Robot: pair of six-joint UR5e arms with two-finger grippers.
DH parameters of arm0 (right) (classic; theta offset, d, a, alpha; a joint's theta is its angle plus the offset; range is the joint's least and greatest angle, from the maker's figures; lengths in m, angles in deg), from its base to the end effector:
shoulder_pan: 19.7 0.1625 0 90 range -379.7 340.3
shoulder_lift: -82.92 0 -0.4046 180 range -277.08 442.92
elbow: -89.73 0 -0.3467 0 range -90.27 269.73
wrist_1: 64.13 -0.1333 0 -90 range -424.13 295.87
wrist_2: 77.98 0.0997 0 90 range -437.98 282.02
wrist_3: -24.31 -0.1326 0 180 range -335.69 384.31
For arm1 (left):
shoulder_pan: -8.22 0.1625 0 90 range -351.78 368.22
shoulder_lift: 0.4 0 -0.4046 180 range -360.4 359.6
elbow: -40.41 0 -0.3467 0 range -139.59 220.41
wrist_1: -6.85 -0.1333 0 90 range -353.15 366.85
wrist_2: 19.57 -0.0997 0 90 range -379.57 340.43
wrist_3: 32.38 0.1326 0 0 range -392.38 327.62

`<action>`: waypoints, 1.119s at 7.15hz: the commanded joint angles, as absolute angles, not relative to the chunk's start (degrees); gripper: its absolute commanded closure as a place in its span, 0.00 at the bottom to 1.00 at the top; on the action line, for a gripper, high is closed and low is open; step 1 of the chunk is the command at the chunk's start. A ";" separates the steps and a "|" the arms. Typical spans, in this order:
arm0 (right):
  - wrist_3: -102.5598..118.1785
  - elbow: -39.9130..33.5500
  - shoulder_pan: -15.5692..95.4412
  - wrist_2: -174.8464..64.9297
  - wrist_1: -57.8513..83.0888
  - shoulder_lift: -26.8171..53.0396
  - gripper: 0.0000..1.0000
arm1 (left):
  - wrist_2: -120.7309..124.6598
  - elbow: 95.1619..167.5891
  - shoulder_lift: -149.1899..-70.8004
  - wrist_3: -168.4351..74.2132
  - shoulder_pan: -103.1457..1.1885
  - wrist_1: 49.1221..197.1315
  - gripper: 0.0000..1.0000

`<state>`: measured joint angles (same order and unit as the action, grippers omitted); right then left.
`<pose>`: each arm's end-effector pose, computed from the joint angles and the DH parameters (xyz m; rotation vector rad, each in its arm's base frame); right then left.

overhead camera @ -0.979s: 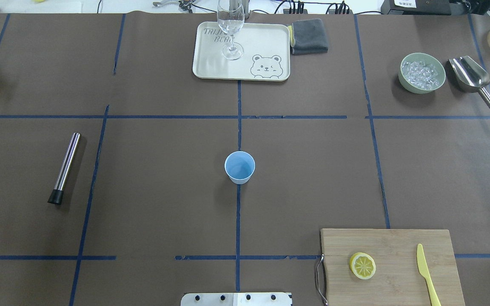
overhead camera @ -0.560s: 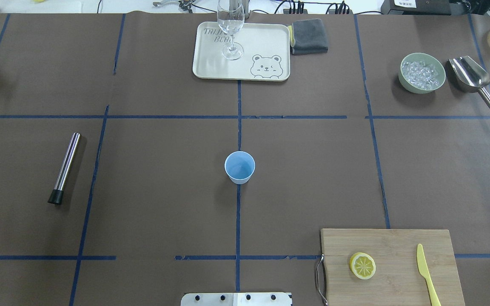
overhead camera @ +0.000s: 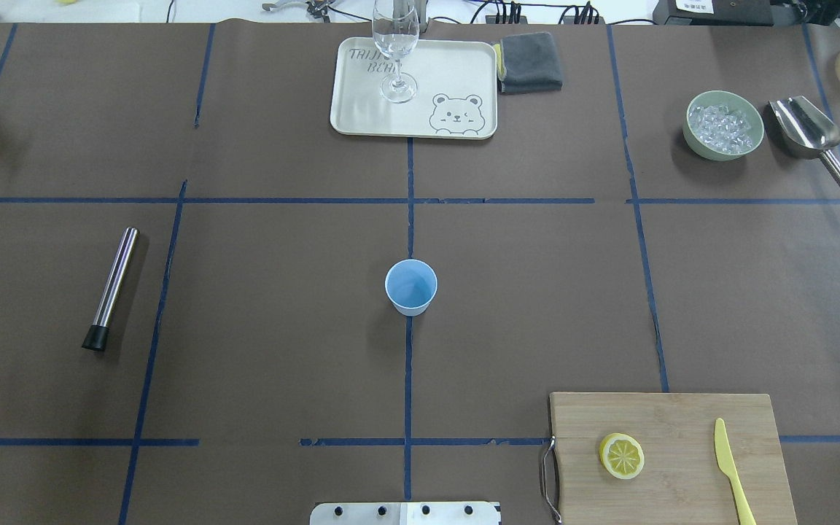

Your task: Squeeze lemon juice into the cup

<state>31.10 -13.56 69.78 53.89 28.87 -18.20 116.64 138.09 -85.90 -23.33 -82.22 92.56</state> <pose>0.0415 -0.3671 0.6466 0.0262 -0.7309 -0.1166 -0.0407 -0.4120 0.6403 0.0485 0.8059 0.1342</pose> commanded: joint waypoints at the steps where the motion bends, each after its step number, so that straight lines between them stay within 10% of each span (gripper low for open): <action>1: 30.03 -13.55 66.47 54.03 15.06 -18.07 0.00 | 116.66 138.40 -85.22 -23.24 -82.22 92.54 0.00; 8: -5.03 -29.34 37.14 53.07 2.67 -16.75 0.00 | 118.51 139.72 -85.39 -22.89 -81.78 93.16 0.00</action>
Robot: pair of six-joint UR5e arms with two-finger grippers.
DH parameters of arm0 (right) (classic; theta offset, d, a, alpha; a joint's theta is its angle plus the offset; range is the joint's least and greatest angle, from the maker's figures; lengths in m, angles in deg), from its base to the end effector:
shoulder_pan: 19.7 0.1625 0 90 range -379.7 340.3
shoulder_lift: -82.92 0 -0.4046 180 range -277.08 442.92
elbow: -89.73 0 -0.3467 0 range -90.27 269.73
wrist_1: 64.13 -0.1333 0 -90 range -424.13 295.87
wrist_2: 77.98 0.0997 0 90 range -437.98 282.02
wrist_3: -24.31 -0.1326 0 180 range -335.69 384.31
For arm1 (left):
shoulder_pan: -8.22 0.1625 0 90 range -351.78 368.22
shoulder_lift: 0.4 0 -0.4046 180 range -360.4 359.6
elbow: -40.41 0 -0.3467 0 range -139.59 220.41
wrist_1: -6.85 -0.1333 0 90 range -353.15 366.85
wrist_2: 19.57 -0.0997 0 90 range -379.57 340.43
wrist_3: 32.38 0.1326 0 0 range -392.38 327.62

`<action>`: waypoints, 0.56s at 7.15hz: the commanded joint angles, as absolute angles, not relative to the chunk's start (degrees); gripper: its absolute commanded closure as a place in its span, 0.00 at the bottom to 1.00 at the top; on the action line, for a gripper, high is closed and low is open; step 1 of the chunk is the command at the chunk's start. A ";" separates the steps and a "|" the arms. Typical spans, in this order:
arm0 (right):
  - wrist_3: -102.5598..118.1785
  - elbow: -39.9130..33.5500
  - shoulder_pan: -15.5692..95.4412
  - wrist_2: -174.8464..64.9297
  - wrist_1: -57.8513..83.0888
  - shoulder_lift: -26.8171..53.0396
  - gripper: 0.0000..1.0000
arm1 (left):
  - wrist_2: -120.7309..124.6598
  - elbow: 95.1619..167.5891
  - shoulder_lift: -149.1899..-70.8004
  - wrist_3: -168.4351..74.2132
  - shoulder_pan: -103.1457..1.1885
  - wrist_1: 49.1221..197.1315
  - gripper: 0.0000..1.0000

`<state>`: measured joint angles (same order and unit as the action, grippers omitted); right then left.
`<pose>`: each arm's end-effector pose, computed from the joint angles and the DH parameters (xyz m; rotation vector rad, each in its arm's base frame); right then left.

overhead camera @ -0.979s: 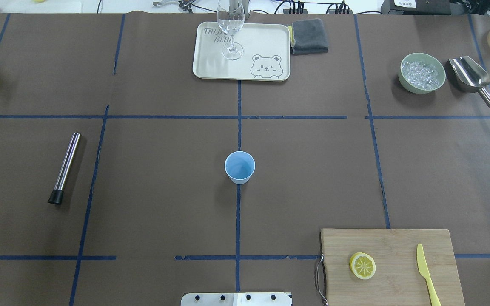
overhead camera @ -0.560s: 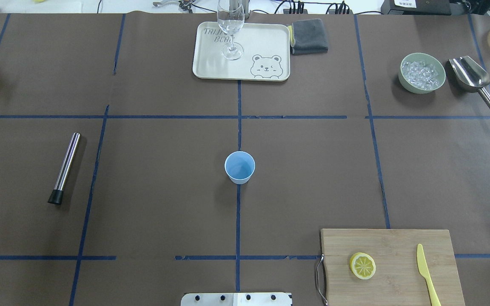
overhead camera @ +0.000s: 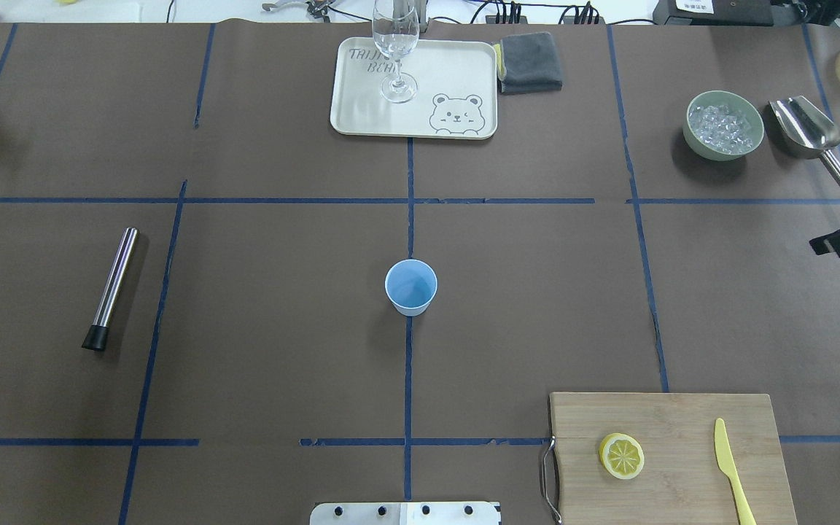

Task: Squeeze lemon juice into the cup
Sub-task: 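Move the right gripper down to the lemon slice on the cutting board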

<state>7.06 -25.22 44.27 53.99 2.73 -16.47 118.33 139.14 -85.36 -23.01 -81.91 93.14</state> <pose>-0.1387 -0.3857 0.4833 0.3409 -0.8957 -0.3886 -0.0358 -0.4100 0.6322 0.0690 0.8340 0.1516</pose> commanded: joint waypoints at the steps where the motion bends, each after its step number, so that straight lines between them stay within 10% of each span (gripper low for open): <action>1: -16.01 -32.67 29.43 47.84 2.67 -16.66 0.00 | 118.51 139.81 -85.39 -22.89 -81.70 93.24 0.00; 4: -36.45 -37.45 6.23 23.55 2.67 -18.84 0.00 | 118.51 140.43 -85.39 -22.89 -81.70 93.24 0.00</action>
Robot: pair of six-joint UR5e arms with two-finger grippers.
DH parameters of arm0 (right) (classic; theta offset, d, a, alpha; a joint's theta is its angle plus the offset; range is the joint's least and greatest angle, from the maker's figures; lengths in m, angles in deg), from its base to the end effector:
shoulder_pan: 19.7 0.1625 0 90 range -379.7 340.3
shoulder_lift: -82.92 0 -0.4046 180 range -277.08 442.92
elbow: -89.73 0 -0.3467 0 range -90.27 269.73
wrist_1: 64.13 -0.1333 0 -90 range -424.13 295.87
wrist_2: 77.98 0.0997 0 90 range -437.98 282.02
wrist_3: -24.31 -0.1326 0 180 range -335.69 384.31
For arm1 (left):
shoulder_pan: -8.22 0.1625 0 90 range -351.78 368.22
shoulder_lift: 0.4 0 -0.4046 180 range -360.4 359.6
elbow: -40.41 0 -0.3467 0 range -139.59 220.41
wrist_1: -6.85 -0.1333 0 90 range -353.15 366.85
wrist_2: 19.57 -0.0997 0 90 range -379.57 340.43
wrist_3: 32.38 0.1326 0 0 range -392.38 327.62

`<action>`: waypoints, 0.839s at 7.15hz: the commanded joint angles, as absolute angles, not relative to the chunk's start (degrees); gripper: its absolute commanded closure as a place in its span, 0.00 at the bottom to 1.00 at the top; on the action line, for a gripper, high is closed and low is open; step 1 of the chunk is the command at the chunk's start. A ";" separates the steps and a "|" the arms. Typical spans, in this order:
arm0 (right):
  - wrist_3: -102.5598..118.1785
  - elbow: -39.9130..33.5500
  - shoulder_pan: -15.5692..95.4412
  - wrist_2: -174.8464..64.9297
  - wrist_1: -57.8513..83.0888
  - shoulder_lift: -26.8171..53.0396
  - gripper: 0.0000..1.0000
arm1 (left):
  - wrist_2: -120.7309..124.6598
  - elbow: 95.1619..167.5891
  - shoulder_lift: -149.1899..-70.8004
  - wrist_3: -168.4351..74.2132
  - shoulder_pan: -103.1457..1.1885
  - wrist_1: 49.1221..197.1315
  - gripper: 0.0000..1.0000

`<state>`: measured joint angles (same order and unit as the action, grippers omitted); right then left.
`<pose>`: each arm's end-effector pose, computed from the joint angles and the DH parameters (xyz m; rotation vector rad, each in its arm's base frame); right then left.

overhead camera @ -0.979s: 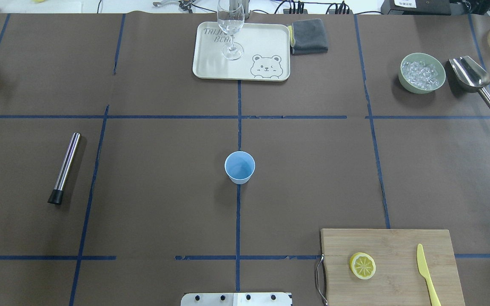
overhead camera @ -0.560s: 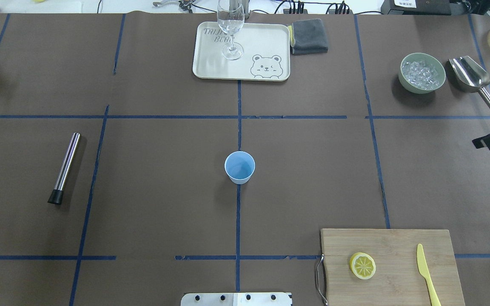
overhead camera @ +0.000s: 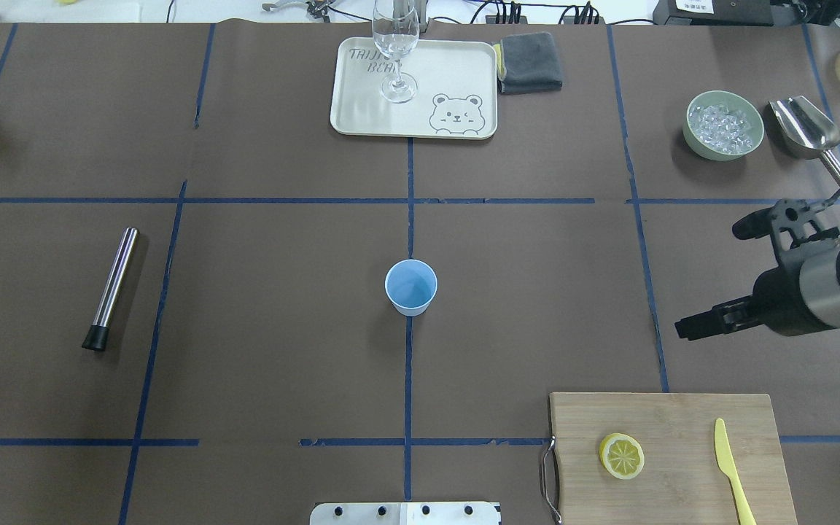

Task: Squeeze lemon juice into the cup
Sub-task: 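Move the right gripper down to the lemon slice on the cutting board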

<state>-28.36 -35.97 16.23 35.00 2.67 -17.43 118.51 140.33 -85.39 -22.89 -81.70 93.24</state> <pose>-0.2745 -0.2996 0.4182 0.1964 -0.8957 -0.1926 -0.0341 -0.4118 0.6222 0.0902 0.8356 0.1666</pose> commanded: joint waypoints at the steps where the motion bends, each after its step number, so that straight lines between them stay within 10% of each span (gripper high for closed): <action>1: -43.56 -37.89 0.32 18.40 2.58 -18.86 0.00 | 118.51 140.51 -85.39 -22.89 -81.70 93.24 0.00; 6: -58.13 -35.96 -19.95 -5.20 3.02 -18.24 0.00 | 118.51 140.78 -85.22 -22.89 -81.70 93.07 0.00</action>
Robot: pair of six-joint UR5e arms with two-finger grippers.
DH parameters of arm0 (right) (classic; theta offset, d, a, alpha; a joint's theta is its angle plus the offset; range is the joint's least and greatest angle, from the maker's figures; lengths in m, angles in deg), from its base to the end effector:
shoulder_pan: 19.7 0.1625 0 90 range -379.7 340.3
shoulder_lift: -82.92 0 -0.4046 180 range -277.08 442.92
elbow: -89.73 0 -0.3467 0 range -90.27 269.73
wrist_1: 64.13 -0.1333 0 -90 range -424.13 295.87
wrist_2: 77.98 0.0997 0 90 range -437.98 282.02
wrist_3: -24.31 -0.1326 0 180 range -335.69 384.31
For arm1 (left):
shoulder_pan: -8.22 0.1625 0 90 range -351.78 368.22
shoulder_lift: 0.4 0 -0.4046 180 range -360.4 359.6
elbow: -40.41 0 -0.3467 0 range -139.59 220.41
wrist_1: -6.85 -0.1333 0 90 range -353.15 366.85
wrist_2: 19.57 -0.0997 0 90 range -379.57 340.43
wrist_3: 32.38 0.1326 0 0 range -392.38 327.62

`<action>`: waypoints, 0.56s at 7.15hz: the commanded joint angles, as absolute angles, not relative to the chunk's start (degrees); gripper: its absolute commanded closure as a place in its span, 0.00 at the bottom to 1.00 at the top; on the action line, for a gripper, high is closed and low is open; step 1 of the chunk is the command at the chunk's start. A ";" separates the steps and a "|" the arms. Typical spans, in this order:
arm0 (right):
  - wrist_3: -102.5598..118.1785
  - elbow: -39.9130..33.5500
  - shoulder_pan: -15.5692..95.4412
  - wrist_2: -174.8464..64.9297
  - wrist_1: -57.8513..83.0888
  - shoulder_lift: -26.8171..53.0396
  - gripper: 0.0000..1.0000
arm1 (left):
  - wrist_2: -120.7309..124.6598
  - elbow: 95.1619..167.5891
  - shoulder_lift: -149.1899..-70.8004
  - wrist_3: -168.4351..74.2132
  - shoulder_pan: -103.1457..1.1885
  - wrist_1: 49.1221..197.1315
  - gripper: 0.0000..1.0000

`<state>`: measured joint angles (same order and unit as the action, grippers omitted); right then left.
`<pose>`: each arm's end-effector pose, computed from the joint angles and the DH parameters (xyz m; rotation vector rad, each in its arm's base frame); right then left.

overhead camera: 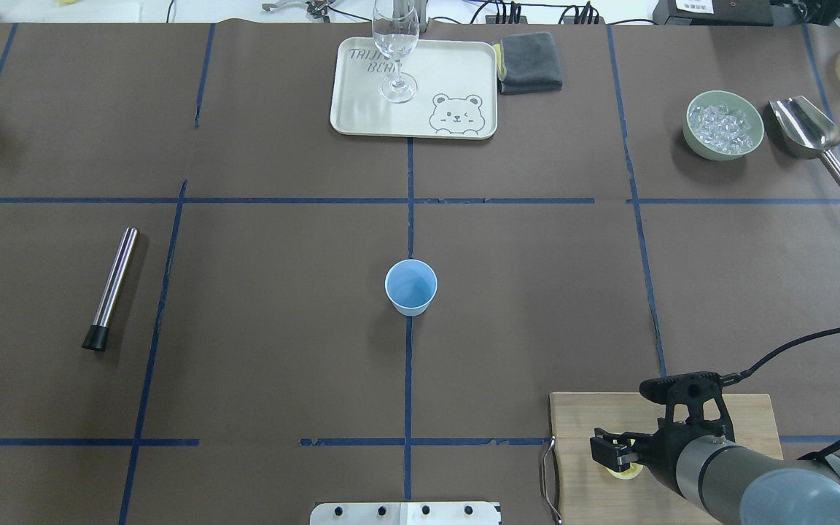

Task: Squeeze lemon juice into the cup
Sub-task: 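Move the right gripper down to the lemon slice on the cutting board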

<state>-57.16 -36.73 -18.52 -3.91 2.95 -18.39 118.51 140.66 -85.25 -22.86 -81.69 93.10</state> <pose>-0.3924 -0.1778 0.4229 0.3309 -0.8078 -0.0034 -0.0340 -0.4108 0.6209 0.0912 0.8355 0.1676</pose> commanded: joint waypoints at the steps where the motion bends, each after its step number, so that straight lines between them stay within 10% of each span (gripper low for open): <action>1: -58.13 -35.26 -20.39 -5.29 3.02 -17.98 0.00 | 118.51 140.78 -85.22 -22.89 -81.61 93.07 0.00; 4: -58.13 -33.06 -21.01 -5.29 3.02 -16.05 0.02 | 118.51 140.78 -85.22 -22.89 -81.61 93.07 0.00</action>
